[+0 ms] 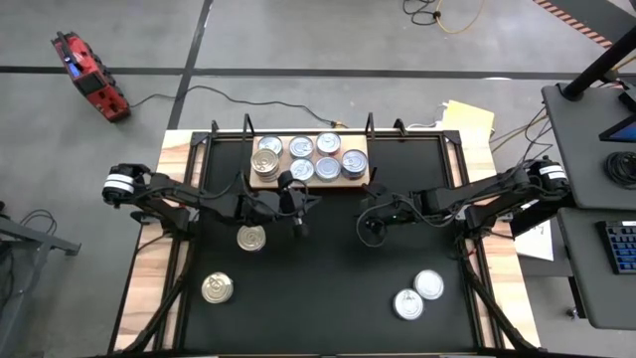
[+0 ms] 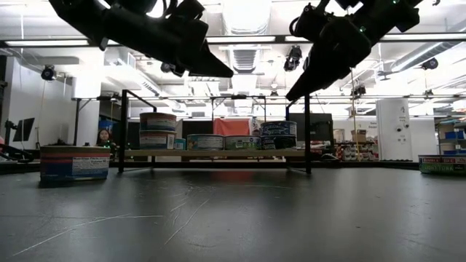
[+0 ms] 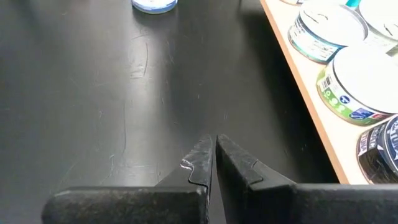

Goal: Stack canned seafood by type on shelf
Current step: Stack the blue tuna can on top of the other blue tuna cans on the shelf

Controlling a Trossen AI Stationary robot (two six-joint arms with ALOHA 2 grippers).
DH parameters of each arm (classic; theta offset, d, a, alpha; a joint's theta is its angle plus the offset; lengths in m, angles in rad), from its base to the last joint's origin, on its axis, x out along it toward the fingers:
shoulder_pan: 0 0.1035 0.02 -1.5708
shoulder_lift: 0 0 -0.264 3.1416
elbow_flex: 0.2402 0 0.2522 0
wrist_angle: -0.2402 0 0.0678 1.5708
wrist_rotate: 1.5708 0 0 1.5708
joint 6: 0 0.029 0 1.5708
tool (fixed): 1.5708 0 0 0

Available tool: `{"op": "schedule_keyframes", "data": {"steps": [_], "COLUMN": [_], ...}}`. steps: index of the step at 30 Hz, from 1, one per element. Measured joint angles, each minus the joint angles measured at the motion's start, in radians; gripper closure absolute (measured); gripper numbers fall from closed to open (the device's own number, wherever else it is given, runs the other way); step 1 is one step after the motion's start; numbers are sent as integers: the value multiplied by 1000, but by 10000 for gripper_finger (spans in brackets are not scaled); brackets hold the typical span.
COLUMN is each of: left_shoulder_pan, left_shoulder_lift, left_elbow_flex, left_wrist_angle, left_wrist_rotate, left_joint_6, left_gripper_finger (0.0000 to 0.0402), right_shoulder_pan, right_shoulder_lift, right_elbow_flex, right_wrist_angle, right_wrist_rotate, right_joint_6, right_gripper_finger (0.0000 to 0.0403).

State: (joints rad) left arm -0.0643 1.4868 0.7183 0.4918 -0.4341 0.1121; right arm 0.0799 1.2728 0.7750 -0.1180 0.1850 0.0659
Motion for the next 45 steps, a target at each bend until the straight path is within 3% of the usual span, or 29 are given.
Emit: {"op": "schedule_keyframes", "data": {"steps": [12, 16, 20, 27, 34, 40, 45], "left_shoulder_pan": [0, 0, -2, -46, -97, -111, -148], "left_shoulder_lift": [0, 0, 0, -18, -141, -217, -229], "left_elbow_flex": [3, 3, 2, 1, 1, -1, -7], "left_wrist_angle": [4, 3, -13, -58, -156, -308, -331], "left_wrist_rotate": [1, 1, 1, 1, 1, -1, 34], "left_joint_6": [6, 6, 7, 54, 114, 16, -42], "left_gripper_finger": [401, 401, 401, 401, 401, 401, 401], "right_shoulder_pan": [0, 6, 25, 120, 229, 330, 438], "right_shoulder_lift": [6, -3, -15, -7, -6, -7, -7], "right_elbow_flex": [0, 1, 25, 150, 278, 290, 234], "right_wrist_angle": [33, 6, -62, -347, -612, -646, -649], "right_wrist_rotate": [0, -19, -114, -161, -163, -203, -244], "right_joint_6": [-30, 67, 160, 319, 497, 682, 831], "right_gripper_finger": [390, 390, 390, 390, 390, 390, 390]}}
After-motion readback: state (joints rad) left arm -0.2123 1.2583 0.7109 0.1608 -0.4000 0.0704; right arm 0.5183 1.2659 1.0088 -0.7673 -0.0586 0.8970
